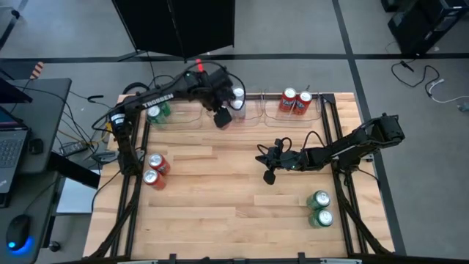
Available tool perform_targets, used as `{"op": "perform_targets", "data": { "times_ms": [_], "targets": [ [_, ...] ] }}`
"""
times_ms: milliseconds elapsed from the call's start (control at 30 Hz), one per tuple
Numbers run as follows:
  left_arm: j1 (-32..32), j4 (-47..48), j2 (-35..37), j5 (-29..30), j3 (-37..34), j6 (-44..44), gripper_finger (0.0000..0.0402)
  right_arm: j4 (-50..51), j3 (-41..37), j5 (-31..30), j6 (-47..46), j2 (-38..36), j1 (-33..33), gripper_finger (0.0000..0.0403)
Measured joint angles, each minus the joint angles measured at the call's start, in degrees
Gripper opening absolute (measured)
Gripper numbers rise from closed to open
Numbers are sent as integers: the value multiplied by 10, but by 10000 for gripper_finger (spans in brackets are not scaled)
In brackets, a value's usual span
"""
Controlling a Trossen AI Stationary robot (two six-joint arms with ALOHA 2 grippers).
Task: Sort soda cans
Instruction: Put the pink-white soda can into the top center transparent bin
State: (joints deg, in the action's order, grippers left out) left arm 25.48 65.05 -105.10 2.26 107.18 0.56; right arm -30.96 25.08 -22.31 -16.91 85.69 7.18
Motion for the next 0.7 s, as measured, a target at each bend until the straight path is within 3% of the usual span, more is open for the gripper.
{"op": "perform_targets", "data": {
  "times_ms": [233, 700],
  "targets": [
    [15, -40, 0, 29, 0, -19, 239, 2, 0, 0, 0, 0, 0, 0],
    [59, -90, 1, 3, -59, -10, 239, 2, 0, 9, 0, 0, 0, 0]
  ]
}}
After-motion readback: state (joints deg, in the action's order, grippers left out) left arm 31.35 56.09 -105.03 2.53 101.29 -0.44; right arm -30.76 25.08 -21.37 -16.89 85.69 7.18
